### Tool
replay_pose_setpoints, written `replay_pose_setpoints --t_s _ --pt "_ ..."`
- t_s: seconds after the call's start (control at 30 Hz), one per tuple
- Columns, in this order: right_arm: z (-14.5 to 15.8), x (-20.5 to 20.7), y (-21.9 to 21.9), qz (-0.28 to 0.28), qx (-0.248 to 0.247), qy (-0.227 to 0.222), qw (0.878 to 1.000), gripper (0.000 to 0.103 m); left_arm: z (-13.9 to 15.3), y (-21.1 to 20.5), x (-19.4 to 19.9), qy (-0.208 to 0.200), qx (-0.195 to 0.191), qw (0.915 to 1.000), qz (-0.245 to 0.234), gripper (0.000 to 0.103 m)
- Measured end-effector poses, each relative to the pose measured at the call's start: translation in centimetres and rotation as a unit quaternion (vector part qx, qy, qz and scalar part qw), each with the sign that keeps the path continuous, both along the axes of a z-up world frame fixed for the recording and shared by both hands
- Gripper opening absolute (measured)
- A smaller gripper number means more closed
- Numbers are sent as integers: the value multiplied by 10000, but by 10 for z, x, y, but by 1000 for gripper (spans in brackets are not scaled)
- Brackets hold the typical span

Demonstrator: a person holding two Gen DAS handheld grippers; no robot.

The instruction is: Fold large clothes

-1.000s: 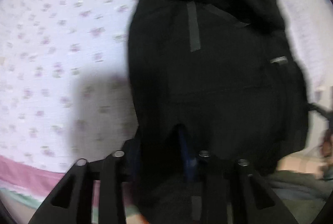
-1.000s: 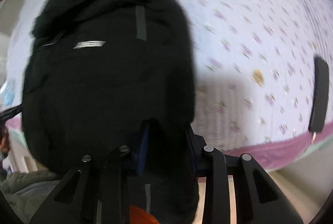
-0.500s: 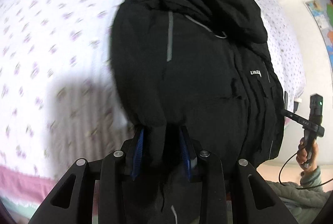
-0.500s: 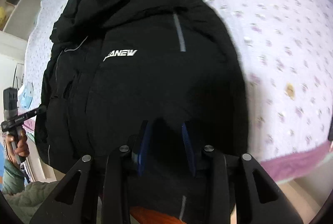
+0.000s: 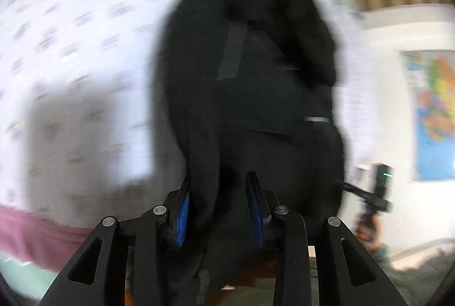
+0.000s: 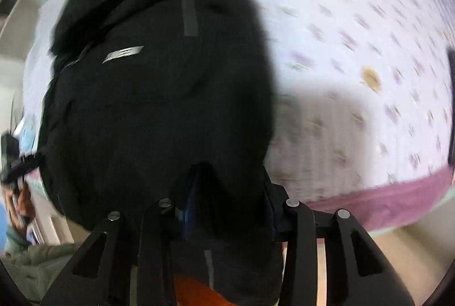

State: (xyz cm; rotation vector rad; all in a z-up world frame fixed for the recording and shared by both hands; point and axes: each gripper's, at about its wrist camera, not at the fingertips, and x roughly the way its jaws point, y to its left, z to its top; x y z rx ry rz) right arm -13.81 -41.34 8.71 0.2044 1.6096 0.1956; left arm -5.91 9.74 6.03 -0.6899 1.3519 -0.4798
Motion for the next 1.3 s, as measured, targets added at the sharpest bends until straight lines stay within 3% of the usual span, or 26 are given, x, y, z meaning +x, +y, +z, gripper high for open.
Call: replay_pose_setpoints --t_s 0.1,0.2,0.3,0.43,0.53,0.63,0.67,0.7,0.73,0.77,0.8,0.9,1.0,1.07,1.3 --pt "15 10 16 195 445 -219 9986 44 3 -5 8 -145 -434 9990 20 40" --pt "2 15 18 76 566 -118 9983 44 -26 -2 13 251 -475 9983 234 40" --pt "-13 8 18 -114 456 48 9989 44 -41 -4 6 495 3 9987 138 40" --pt "-7 -13 0 -512 576 175 9969 48 -30 -4 -25 677 336 9971 -72 40" --pt "-11 -46 -11 -680 358 538 9956 50 -29 -19 -47 970 870 9907 -394 40" --pt "-28 -79 -16 -920 397 1108 9888 50 -34 -32 -58 1103 1088 9871 -396 40" --pt "-32 -88 -18 -962 367 1212 9873 50 -34 -37 -58 1090 1137 9868 -365 28" --pt "-34 -94 -18 -1006 387 1238 9864 44 -34 -38 -57 1055 1147 9872 -343 15" --pt "-29 -94 -17 -1033 453 1092 9876 36 -28 -39 -54 977 1081 9889 -294 15" --pt "-20 -91 -10 -1073 509 928 9886 22 -21 -37 -50 877 1036 9904 -266 14" --pt "-10 -84 -11 -1109 545 719 9897 20 -13 -34 -47 781 976 9918 -267 14" --pt "21 -68 -28 -1294 753 166 9886 19 9 -31 -32 577 614 9964 -81 14" --pt "44 -43 -39 -1438 1066 -199 9836 19 28 -18 -9 310 -82 9985 439 14" --pt "53 -28 -35 -1350 1161 -384 9833 19 40 -7 9 105 -604 9956 712 14" --pt "93 10 -33 -1297 1429 -1048 9756 19 86 14 48 -526 -1723 9778 1072 14"
